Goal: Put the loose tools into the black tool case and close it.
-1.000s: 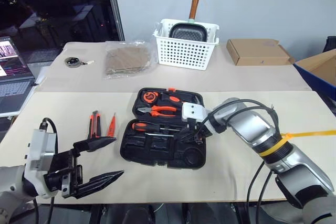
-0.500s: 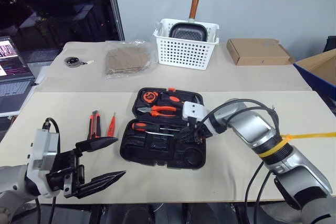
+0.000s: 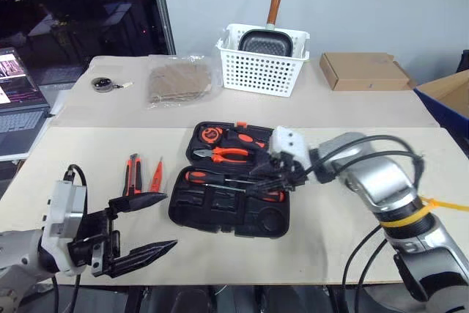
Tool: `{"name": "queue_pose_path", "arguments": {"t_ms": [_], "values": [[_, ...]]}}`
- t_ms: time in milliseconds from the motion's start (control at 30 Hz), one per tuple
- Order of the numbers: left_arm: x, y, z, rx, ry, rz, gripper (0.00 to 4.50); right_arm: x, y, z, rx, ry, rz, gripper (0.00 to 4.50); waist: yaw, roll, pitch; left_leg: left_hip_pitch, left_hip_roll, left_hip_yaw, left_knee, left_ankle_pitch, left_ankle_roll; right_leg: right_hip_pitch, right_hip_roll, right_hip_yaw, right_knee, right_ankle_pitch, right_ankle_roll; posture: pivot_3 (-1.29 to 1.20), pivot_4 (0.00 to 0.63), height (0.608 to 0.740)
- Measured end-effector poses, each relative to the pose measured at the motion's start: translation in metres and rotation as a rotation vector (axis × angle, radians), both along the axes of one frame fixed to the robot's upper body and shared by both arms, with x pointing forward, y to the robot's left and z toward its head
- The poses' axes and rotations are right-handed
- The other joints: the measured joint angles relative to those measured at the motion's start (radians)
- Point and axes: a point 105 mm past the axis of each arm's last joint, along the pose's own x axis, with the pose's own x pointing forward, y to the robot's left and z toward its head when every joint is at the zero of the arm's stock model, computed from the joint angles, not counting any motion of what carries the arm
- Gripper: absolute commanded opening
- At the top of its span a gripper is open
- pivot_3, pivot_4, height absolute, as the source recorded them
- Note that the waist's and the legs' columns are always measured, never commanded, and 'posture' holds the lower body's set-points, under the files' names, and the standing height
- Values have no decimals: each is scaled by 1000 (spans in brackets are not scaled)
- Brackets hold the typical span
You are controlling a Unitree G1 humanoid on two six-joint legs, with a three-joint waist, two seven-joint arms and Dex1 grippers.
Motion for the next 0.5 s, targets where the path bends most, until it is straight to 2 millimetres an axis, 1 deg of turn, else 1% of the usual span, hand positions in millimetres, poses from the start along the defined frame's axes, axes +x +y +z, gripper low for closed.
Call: {"name": "queue_pose_path", "arguments": {"t_ms": [67, 133, 200, 333, 433, 500], "values": [[1, 0, -1, 2, 2, 4, 4500, -1, 1, -12, 26, 16, -53, 32, -1, 0, 0, 0, 0, 0, 0, 0, 0, 0, 0, 0, 0, 0, 0, 0, 150, 740], [1, 1, -2, 8, 5, 7, 4500, 2, -3, -19, 17, -23, -107, 32, -4, 0, 0, 0, 0, 1, 0, 0, 0, 0, 1, 1, 0, 0, 1, 0, 150, 740], [0, 1, -4, 11, 15, 10, 4500, 4, -3, -23, 28, -43, -147, 32, -6, 0, 0, 1, 0, 1, 0, 0, 0, 0, 1, 1, 0, 0, 1, 0, 150, 740], [-1, 4, -8, 27, 28, 16, 4500, 3, 6, -33, 33, -70, -165, 32, -3, 0, 0, 1, -1, 1, 0, 0, 0, 0, 3, 0, 1, 0, 1, 0, 150, 740], [-1, 4, -8, 26, 28, 15, 4500, 2, 7, -43, 2, -77, -159, 32, -2, 0, 0, 1, -2, 1, 0, 0, 0, 0, 3, 1, 1, -1, 2, 0, 150, 740], [0, 5, -7, 26, 24, 19, 4500, 0, 9, -45, -31, -120, -125, 32, -3, 0, 0, 2, -2, 1, 0, 0, 0, 2, 2, 1, 0, -1, 3, 0, 150, 740]]}}
